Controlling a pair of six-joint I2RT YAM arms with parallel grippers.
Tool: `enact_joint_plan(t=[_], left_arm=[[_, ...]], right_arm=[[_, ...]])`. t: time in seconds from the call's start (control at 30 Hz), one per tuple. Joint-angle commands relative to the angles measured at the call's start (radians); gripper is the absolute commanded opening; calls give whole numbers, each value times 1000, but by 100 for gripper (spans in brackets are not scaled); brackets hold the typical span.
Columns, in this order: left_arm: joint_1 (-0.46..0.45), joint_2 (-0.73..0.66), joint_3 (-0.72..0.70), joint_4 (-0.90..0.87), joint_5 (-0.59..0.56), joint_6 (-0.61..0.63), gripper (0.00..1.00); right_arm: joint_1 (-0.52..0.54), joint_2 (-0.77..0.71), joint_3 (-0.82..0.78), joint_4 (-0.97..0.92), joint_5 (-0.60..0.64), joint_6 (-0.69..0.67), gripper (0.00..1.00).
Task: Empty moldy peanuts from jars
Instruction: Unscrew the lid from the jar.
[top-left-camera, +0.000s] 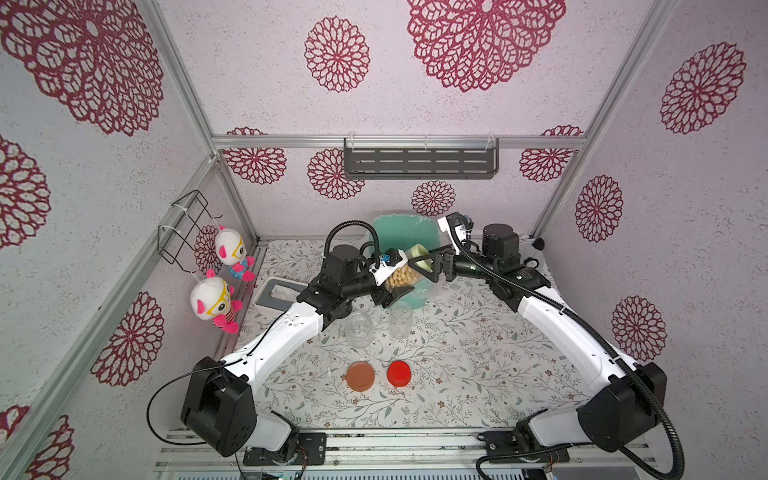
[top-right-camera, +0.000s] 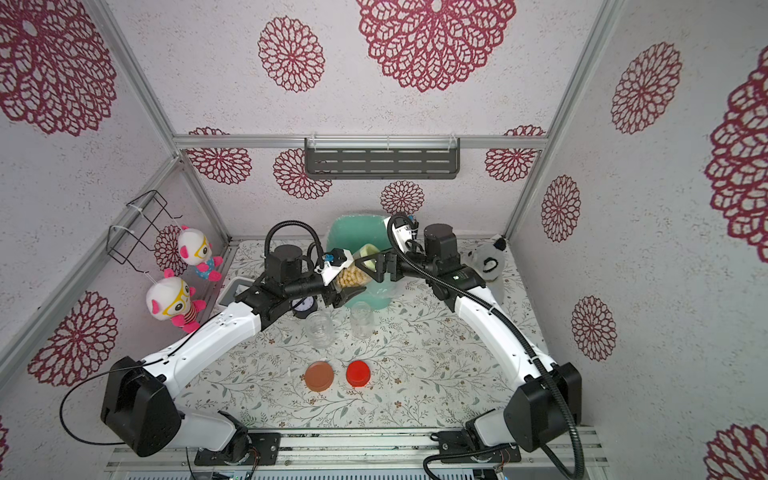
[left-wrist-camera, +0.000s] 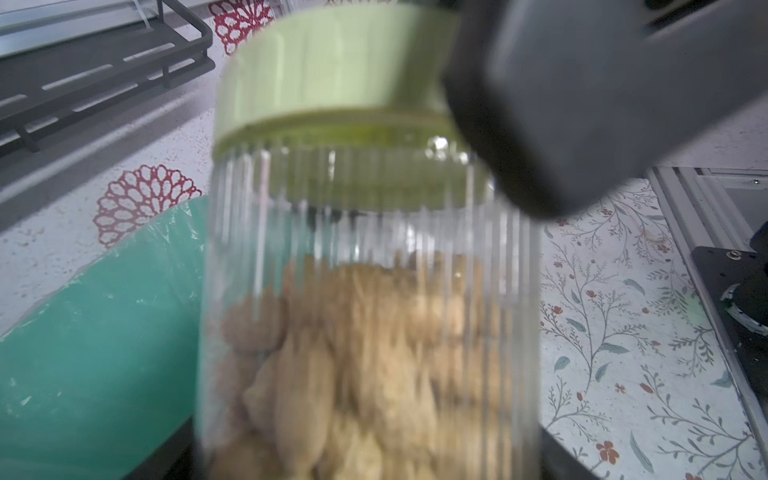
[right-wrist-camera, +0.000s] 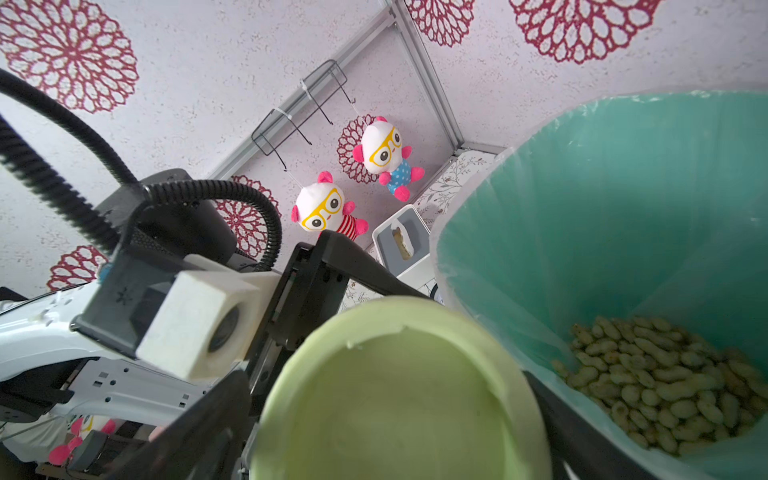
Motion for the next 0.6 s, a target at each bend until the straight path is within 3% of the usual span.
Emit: enact_joint_plan(t=[0.0, 0.57], left_arm=[[18, -36, -6, 57, -6, -1, 0], [33, -76, -50, 155, 6, -23, 0]], right_arm=[[-5, -59, 19, 44, 26, -25, 99], [-13, -21, 16, 24, -17, 23, 99]])
